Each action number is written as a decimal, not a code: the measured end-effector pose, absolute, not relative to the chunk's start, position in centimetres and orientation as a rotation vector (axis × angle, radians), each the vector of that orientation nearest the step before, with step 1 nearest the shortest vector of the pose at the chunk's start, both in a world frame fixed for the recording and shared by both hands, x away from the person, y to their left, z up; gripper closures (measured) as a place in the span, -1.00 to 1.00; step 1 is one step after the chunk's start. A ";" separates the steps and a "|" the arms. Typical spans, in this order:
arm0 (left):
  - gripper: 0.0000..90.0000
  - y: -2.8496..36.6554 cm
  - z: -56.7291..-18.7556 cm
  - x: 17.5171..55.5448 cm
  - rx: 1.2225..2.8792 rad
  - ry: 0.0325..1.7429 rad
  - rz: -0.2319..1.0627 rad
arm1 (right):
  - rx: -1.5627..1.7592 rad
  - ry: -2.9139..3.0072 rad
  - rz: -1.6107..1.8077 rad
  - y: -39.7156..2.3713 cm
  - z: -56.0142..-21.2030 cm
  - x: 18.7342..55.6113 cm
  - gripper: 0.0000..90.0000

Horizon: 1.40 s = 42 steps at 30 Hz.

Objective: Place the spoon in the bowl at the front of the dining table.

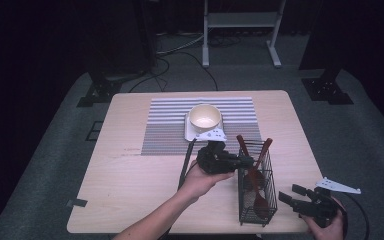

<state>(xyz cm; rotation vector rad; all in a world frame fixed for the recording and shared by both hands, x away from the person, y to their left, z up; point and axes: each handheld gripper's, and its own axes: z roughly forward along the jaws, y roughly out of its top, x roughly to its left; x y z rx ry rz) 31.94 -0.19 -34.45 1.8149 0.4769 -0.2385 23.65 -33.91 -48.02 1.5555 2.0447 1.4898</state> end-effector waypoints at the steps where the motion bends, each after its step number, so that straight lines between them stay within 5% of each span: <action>1: 0.87 -0.1 -34.3 31.9 1.808 0.479 -0.241 | 1.552 2.045 1.490 -33.9 -48.0 23.7 -0.59; 42: 0.87 4.6 -30.2 33.2 1.660 0.529 -0.245 | 1.566 2.040 1.476 -34.0 -48.2 23.7 -0.59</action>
